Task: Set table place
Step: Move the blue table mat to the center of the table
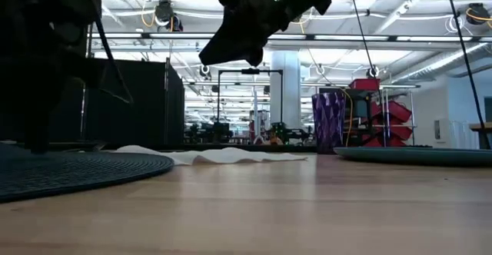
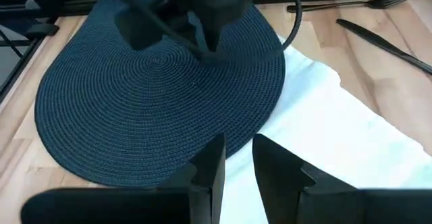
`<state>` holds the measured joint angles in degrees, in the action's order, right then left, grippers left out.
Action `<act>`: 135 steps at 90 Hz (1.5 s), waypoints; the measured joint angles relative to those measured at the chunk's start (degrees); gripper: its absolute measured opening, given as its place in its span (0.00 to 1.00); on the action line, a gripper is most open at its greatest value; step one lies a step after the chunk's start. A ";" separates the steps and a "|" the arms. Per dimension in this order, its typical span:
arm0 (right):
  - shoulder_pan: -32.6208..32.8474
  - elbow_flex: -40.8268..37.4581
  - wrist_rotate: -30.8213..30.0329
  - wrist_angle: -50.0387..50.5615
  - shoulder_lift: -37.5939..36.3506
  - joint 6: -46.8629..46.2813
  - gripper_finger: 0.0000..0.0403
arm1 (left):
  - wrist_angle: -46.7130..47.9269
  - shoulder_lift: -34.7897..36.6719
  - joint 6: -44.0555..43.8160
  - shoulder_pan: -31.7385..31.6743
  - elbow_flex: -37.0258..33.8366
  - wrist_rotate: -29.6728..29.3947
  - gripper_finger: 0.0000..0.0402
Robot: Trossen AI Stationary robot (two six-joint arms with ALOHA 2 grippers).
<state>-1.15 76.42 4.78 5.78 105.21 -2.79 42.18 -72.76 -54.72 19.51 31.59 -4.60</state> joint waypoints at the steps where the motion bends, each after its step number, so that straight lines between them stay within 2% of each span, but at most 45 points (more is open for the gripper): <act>1: 0.00 0.00 0.00 0.00 0.00 -0.01 0.15 | -0.37 -0.28 0.00 0.09 0.00 0.00 0.22; 31: 0.02 0.00 0.00 0.25 0.00 -0.34 0.15 | -17.35 -4.68 3.93 0.85 0.11 -0.19 0.22; 67: 3.04 -0.01 -0.41 7.80 1.51 -8.23 0.15 | -32.17 -10.60 12.38 -1.67 0.48 -1.59 0.22; 78: 3.69 -0.05 -3.61 10.53 5.11 -10.08 0.15 | -31.77 -11.07 15.27 -1.58 2.60 -0.81 0.22; 90: 3.22 -0.09 -8.26 12.67 8.60 -10.70 0.15 | -30.27 -7.56 16.76 -0.52 5.19 -1.05 0.22; 100: 2.63 -0.09 -7.78 12.44 10.86 -11.35 0.15 | -22.38 -4.76 17.34 0.49 7.03 -4.49 0.22; 108: 2.60 -0.09 -7.78 12.41 12.02 -11.36 0.15 | -15.39 -3.11 15.08 0.92 7.37 -7.70 0.22; 118: 2.62 -0.09 -7.76 12.12 12.59 -11.37 0.15 | -6.87 -3.30 11.42 1.71 7.34 -9.00 0.22; 135: 1.66 -0.09 -7.89 11.56 12.63 -11.14 0.15 | -6.39 -5.61 9.02 3.96 7.34 -7.52 0.22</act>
<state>0.51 76.34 -3.12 17.34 117.84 -13.93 35.80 -78.38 -45.70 23.48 38.94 -12.12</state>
